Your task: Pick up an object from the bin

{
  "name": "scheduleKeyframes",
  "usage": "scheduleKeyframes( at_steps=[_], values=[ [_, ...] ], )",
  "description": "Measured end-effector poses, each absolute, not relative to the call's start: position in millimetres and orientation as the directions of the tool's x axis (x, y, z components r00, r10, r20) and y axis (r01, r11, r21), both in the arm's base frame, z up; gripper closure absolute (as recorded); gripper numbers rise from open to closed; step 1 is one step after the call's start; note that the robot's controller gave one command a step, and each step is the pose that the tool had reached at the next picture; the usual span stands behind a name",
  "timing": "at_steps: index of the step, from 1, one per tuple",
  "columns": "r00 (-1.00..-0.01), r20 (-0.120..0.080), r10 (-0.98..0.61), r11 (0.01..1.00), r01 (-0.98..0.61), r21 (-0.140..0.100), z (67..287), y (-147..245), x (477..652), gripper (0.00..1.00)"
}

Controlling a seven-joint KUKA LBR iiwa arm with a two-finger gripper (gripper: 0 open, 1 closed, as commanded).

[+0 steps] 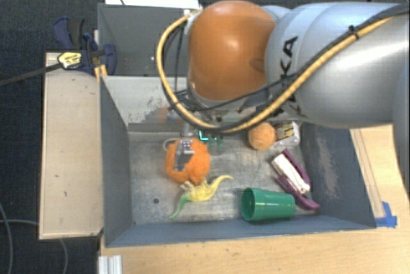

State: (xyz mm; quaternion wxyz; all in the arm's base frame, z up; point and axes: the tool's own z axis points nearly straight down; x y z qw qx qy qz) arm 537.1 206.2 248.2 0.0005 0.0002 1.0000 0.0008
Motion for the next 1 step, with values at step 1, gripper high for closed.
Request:
scheduleKeyframes(
  at_steps=[1],
  values=[
    [-1.0, -0.003, 0.002, 1.0, 0.002, 0.002, 248.9, 205.8, 537.7, 0.0]
  ],
)
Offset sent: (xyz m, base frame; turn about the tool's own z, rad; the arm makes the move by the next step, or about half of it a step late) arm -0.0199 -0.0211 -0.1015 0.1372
